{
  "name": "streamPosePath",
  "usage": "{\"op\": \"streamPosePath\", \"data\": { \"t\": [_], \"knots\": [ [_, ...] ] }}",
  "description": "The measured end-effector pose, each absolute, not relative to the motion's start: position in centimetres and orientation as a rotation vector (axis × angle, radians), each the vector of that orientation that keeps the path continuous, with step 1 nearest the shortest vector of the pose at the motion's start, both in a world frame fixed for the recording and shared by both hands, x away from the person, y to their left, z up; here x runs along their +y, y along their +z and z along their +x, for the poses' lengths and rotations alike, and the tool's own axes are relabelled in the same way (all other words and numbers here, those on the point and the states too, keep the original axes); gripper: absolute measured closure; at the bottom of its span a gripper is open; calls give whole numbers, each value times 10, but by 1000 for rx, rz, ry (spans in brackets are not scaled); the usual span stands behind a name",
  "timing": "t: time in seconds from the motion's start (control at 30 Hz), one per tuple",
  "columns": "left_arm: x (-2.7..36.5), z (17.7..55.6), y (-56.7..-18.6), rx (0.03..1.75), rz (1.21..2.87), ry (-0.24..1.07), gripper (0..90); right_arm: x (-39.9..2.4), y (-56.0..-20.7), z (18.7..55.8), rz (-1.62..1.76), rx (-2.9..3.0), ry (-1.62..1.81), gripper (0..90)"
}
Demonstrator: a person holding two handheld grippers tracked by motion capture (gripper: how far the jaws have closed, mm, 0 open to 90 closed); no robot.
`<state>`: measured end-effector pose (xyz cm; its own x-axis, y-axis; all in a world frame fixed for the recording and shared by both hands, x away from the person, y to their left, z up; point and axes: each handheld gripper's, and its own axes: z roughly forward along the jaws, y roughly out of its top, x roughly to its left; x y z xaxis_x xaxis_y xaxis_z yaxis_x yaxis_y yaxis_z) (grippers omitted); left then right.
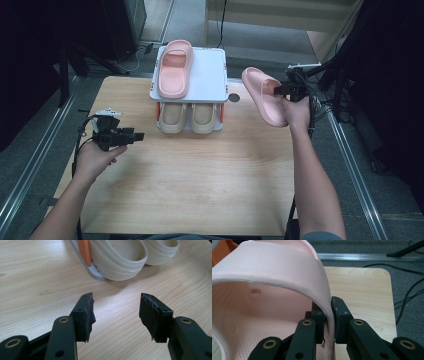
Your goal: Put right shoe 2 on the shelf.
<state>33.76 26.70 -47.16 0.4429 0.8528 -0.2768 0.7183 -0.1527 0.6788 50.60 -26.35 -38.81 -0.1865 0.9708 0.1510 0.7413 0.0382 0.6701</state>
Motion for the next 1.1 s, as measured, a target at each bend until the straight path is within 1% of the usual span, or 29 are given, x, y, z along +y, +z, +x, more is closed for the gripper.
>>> {"op": "streamPosePath", "data": {
  "t": [0.1, 0.13, 0.17, 0.27, 0.33, 0.47, 0.5, 0.6, 0.63, 0.73, 0.77, 0.8, 0.83, 0.87, 0.93, 0.97, 1.0, 1.1],
  "knots": [
    [265, 340, -472, 1321, 1941, 225, 453, -257, -371, 509, 1727, 1975, 913, 824],
    [264, 340, -472, 1320, 1937, 219, 453, -257, -371, 509, 1727, 1975, 913, 824],
    [263, 340, -472, 1321, 1939, 214, 453, -253, -362, 511, 1723, 1973, 908, 824],
    [261, 341, -472, 1321, 1955, 237, 453, -247, -353, 514, 1720, 1973, 914, 824],
    [260, 341, -473, 1316, 1957, 214, 452, -235, -340, 518, 1702, 1977, 911, 824],
    [259, 341, -473, 1302, 1962, 210, 453, -221, -330, 523, 1687, 1986, 892, 823],
    [258, 341, -473, 1298, 1957, 207, 453, -211, -325, 527, 1674, 1991, 891, 823],
    [258, 341, -473, 1291, 1961, 206, 453, -198, -321, 531, 1670, 2001, 888, 823],
    [258, 341, -473, 1286, 1960, 201, 453, -185, -319, 534, 1649, 2016, 878, 822],
    [258, 341, -474, 1280, 1957, 192, 454, -165, -317, 541, 1636, 2030, 870, 822],
    [257, 341, -474, 1280, 1955, 189, 454, -165, -317, 541, 1636, 2030, 870, 822],
    [257, 341, -474, 1276, 1953, 181, 453, -153, -317, 546, 1633, 2036, 860, 822],
    [257, 341, -474, 1276, 1953, 181, 453, -153, -317, 546, 1633, 2036, 860, 822],
    [257, 341, -474, 1265, 1955, 183, 454, -142, -317, 551, 1632, 2043, 845, 821],
    [257, 341, -474, 1261, 1959, 183, 454, -136, -318, 553, 1631, 2048, 840, 821],
    [257, 341, -474, 1253, 1964, 178, 455, -126, -319, 558, 1622, 2055, 826, 820],
    [257, 341, -474, 1253, 1964, 178, 455, -126, -319, 558, 1622, 2055, 826, 820],
    [256, 341, -474, 1246, 1966, 168, 455, -107, -323, 566, 1604, 2062, 786, 817]
  ]
}}
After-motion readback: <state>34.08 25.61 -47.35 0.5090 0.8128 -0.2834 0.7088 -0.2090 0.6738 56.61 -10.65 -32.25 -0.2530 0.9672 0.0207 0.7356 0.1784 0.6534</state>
